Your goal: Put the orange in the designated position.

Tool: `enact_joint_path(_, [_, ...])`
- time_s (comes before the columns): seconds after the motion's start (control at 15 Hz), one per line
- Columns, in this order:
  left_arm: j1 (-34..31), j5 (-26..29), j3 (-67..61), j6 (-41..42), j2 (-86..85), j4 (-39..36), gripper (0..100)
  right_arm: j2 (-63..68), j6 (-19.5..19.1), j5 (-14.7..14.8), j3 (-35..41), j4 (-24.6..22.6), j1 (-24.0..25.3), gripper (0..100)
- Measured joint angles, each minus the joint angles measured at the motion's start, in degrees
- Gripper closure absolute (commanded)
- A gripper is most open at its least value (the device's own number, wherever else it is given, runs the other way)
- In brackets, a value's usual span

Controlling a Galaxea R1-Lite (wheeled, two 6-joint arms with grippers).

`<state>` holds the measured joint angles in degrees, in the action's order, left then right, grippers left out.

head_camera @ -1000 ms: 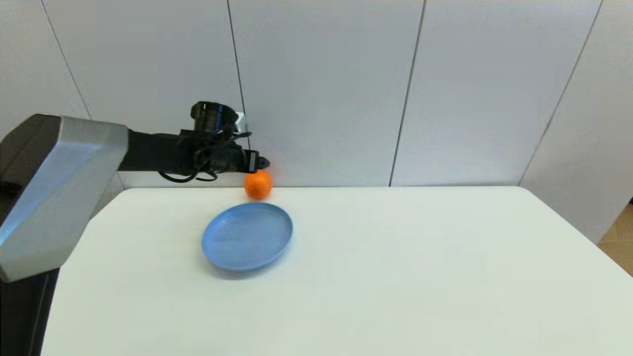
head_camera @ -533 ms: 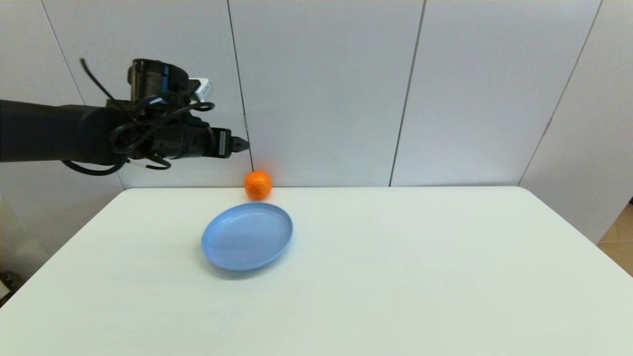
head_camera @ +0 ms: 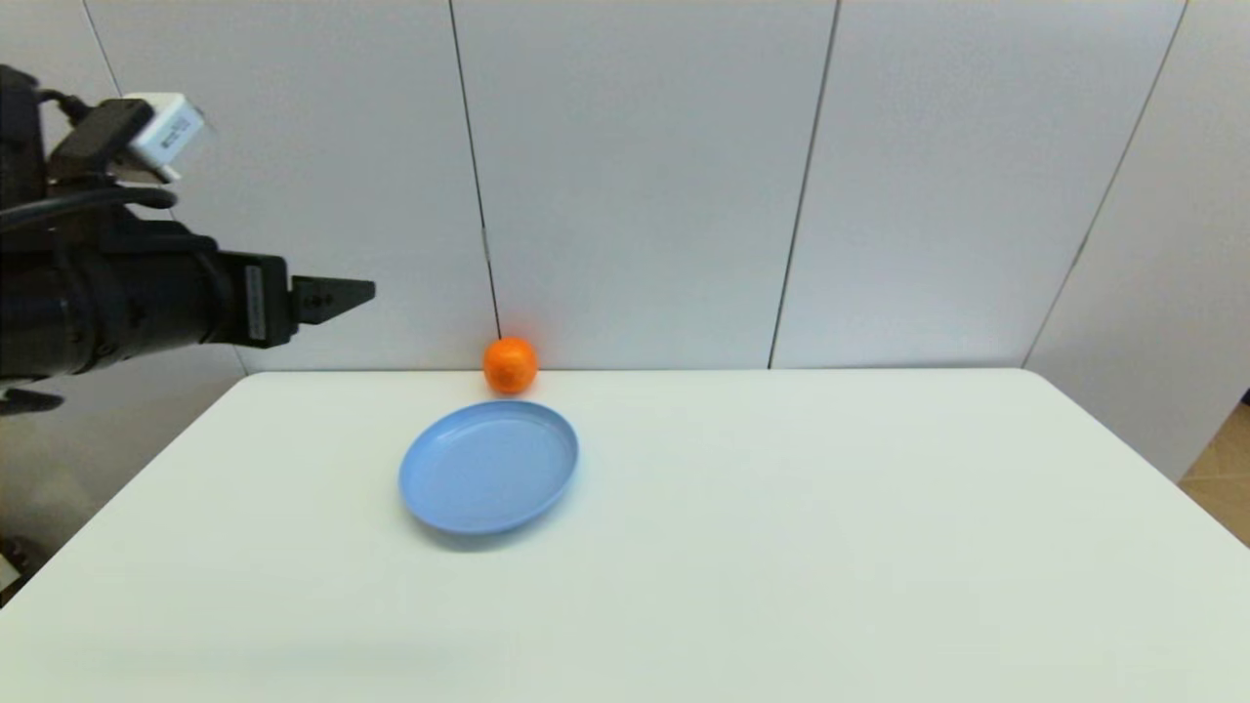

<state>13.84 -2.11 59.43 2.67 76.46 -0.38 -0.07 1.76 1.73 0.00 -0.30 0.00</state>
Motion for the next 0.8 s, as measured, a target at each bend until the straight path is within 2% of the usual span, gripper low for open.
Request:
enact_joint_path(0.33, [-1.7,-1.3,-11.5,2.1,-17.0,-0.1,0,0.0,0.0,0.0,0.0,0.0,0.0,0])
enact_joint_path(0.53, [-5.6,-1.4,-19.2,5.5,-26.3,-0.1,0,0.0,0.0,0.0,0.0,0.0,0.0,0])
enact_joint_path(0.8, [-9.2,-1.5,-27.9,5.2,-38.2,-0.1,0,0.0,0.0,0.0,0.0,0.0,0.0,0])
